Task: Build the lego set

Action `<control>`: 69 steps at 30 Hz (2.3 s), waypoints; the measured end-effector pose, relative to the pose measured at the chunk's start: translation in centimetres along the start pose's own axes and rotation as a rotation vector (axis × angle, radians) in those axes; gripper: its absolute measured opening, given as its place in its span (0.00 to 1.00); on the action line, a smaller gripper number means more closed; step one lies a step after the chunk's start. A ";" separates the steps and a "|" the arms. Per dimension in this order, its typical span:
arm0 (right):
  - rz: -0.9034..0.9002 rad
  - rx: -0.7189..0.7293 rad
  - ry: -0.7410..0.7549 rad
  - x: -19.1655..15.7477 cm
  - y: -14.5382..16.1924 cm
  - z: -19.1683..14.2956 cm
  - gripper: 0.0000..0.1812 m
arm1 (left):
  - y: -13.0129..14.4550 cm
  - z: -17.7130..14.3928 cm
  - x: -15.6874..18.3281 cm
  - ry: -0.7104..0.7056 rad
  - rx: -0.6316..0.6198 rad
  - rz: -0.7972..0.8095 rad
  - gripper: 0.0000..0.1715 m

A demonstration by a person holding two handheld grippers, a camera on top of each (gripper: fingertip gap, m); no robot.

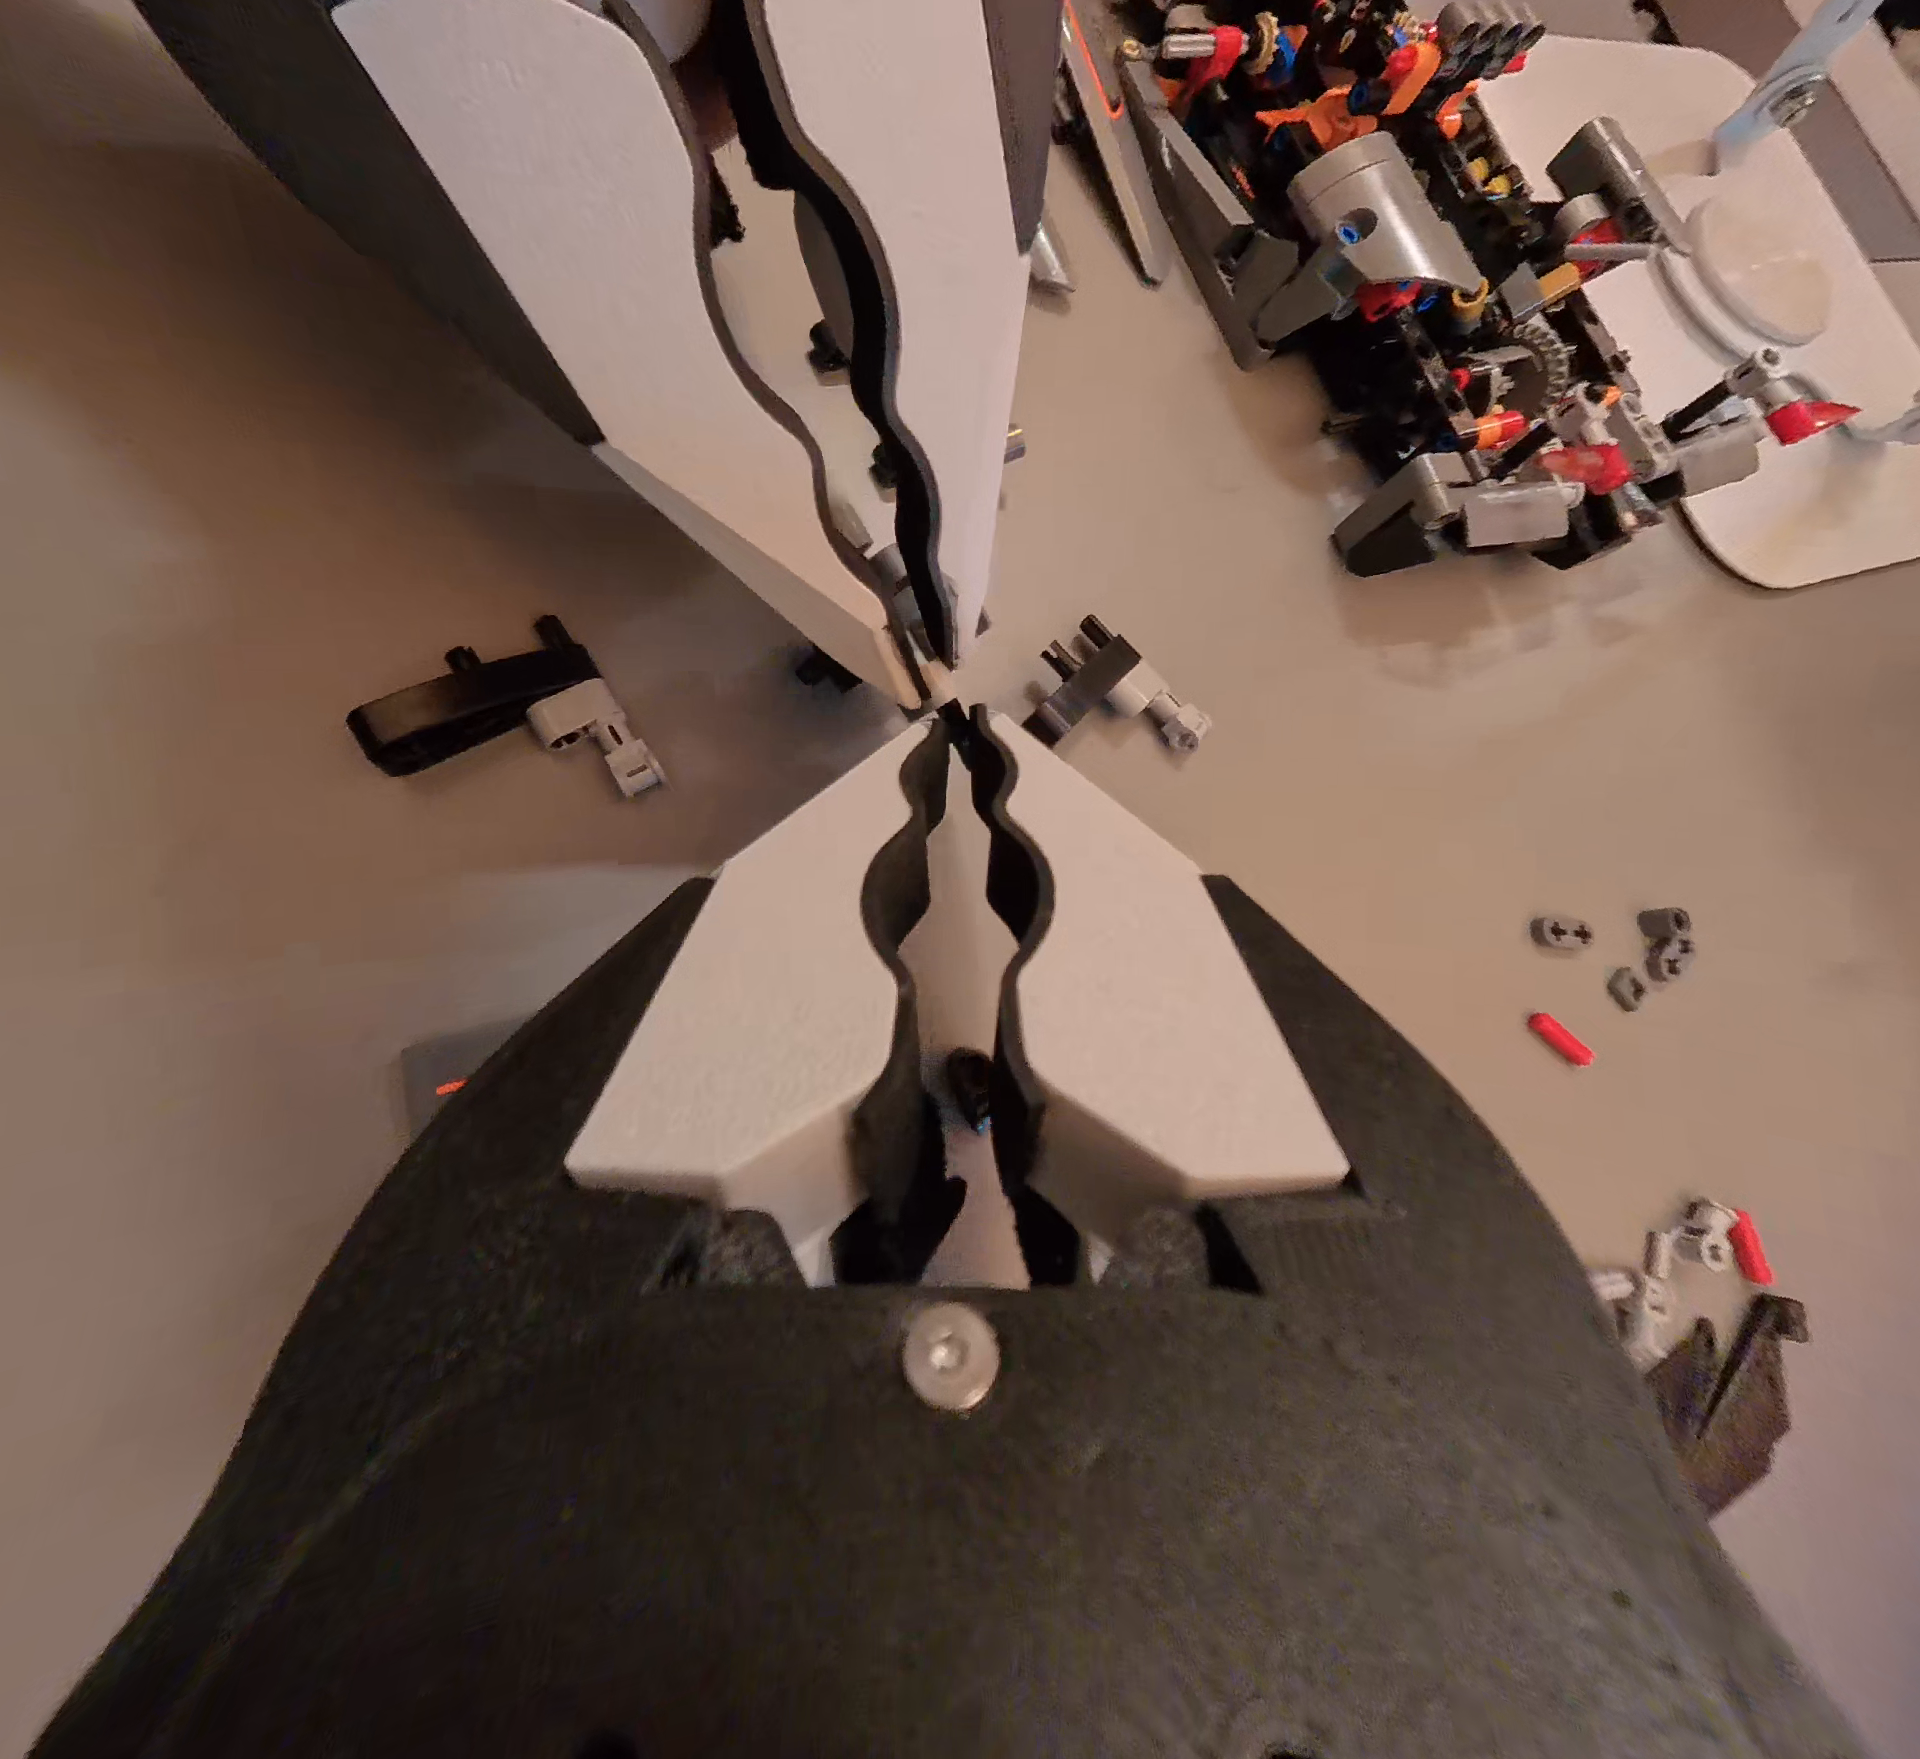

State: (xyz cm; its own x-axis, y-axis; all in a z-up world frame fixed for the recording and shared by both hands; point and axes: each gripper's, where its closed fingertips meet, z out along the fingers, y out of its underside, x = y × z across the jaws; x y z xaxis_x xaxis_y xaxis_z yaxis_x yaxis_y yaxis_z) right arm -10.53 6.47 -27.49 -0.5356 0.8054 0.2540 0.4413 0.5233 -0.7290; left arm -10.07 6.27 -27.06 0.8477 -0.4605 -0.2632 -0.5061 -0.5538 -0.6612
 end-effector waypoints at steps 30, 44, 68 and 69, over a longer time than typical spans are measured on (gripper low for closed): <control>-0.059 -0.050 -0.388 -2.2 0.7 1.3 0.08 | 2.0 -1.3 0.7 0.073 0.027 0.012 0.03; -0.006 -0.085 -0.438 -2.1 0.8 1.3 0.05 | 2.1 -1.4 0.5 0.073 0.043 -0.005 0.02; -0.039 -0.039 -0.478 -3.0 -0.4 2.4 0.02 | 2.9 -2.1 0.0 0.059 0.033 -0.031 0.03; -0.027 -0.033 -0.478 -3.0 -0.4 2.4 0.02 | 3.0 -2.1 0.0 0.060 0.033 -0.031 0.03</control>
State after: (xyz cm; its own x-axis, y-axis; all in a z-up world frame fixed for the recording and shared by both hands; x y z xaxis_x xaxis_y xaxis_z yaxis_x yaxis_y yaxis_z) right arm -10.85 3.19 -29.44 -0.8149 0.5770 -0.0539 0.4412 0.5574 -0.7033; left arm -11.89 3.21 -27.57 0.8514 -0.4848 -0.2001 -0.4734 -0.5460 -0.6912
